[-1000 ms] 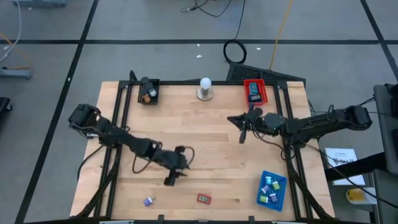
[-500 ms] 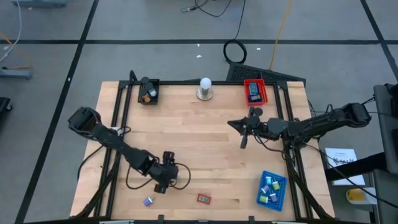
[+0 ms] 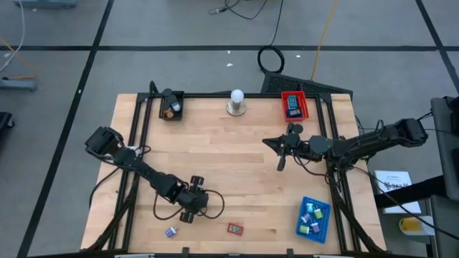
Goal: Pick & Place Office items
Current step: Put the pink charger adapter into the blue bin
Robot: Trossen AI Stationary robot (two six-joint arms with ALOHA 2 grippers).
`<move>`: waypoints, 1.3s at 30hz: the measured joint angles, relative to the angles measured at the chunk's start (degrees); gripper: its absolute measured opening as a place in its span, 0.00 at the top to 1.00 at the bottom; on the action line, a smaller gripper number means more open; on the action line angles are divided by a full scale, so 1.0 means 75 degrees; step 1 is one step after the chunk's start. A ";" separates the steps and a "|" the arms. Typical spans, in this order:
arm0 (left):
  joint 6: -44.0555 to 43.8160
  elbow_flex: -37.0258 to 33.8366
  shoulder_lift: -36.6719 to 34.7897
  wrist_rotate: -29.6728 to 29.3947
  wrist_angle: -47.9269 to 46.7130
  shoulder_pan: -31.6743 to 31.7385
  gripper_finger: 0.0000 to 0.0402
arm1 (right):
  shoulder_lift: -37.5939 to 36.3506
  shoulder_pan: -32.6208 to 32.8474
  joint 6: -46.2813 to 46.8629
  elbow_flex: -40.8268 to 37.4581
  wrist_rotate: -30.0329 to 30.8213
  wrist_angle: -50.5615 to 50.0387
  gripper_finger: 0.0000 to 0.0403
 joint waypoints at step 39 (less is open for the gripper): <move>0.0569 0.2710 0.2753 0.0695 0.2876 0.2625 0.28 | -0.0006 -0.0326 0.0023 0.0003 -0.0008 -0.0319 1.00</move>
